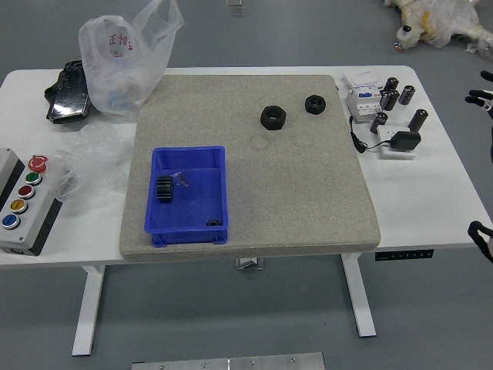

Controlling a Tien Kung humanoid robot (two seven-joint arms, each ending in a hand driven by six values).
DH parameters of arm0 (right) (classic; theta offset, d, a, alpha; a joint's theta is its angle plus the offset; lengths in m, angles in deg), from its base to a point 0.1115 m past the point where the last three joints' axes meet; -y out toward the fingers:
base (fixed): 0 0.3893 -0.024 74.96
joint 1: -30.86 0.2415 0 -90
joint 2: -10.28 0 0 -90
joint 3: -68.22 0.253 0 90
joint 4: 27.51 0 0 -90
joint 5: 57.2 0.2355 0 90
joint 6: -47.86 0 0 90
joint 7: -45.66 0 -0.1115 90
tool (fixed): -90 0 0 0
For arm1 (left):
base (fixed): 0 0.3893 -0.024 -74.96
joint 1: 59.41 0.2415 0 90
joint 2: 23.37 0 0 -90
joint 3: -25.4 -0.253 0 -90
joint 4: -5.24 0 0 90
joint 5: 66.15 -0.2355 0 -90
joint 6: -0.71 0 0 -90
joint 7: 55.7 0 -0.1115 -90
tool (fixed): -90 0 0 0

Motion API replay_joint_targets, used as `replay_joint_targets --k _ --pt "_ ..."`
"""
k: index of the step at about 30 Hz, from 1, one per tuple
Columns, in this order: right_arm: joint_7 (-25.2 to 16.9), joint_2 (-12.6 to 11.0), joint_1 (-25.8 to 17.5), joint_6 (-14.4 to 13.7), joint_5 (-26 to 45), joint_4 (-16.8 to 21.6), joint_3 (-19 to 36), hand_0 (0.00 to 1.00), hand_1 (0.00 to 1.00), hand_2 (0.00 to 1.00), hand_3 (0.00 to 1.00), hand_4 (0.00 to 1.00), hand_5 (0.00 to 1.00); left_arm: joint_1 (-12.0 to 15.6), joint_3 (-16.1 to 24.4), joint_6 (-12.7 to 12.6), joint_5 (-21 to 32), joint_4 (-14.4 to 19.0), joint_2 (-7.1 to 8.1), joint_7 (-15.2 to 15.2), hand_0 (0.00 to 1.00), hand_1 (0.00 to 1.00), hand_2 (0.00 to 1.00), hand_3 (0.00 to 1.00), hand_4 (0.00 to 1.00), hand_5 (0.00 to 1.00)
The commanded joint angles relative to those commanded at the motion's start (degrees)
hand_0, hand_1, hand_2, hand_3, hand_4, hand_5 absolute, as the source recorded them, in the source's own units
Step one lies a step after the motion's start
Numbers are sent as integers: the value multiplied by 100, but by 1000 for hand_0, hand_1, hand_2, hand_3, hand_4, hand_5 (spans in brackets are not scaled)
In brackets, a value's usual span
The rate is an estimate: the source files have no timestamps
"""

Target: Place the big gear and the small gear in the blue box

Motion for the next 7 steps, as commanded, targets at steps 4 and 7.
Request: replay_joint_targets --k 4,7 --pt "2 0 5 -1 -3 6 -5 459 432 578 655 724 385 4 -60 -29 61 10 -24 -28 757 585 602 789 803 720" --pt "3 -1 6 1 4 15 -12 455 426 577 656 711 409 11 -73 -44 78 17 -43 -37 757 604 612 790 796 699"
